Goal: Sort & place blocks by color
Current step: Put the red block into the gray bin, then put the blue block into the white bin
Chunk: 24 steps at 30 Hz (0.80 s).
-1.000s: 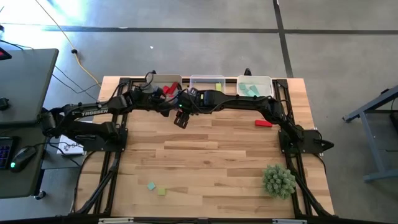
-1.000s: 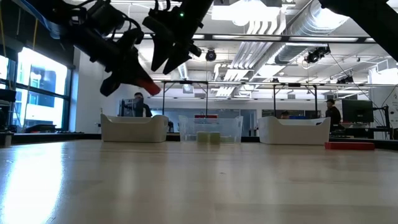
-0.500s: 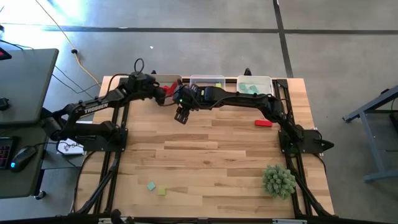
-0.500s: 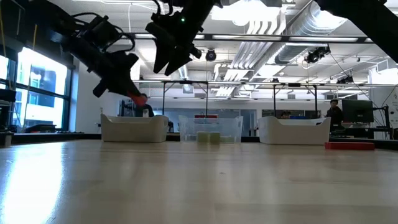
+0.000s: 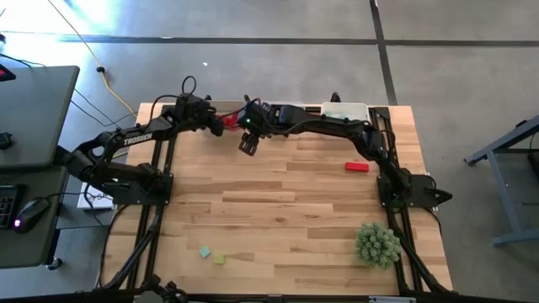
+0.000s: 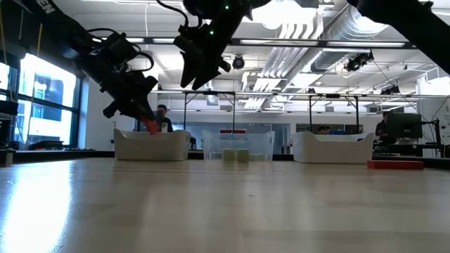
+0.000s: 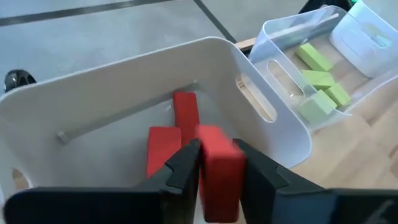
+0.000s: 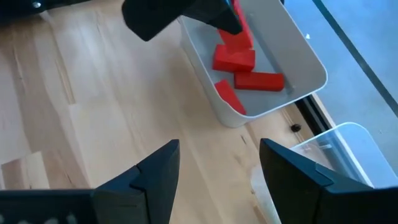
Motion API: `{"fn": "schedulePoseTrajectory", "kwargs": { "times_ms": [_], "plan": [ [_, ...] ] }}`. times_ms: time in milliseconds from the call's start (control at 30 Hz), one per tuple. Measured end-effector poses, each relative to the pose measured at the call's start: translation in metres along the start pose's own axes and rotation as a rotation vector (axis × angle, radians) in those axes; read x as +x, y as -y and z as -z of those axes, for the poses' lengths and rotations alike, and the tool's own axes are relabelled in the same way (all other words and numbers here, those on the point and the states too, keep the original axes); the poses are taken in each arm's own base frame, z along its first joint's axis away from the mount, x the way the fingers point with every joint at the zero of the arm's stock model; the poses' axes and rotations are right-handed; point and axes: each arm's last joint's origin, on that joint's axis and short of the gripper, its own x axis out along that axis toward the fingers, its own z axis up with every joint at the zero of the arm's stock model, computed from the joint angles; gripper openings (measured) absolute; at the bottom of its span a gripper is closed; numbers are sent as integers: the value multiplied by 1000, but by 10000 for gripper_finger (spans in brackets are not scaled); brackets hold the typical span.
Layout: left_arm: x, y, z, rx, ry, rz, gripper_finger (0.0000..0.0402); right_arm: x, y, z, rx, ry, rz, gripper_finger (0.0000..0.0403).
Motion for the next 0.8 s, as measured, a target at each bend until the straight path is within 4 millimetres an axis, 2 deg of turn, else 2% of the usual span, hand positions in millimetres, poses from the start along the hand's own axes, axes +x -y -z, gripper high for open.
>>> {"fn": "schedulePoseTrajectory", "kwargs": {
  "times_ms": [200, 400, 567, 667, 800],
  "plan": [
    [-2, -3, -7, 7, -6, -15, 121, 1, 6, 0, 21, -3, -5, 209],
    [-14, 4, -39, -3, -45, -29, 152, 1, 5, 0, 20, -3, -9, 209],
    [-30, 14, -61, 59, -120, -20, 156, 1, 3, 1, 19, -13, -12, 209],
    [-43, 21, -65, 86, -149, 2, 154, 0, 2, 4, 29, -40, -11, 209],
    [-66, 29, -58, 98, -187, 16, 155, -1, -3, 10, 62, -102, -23, 209]
  ]
}}
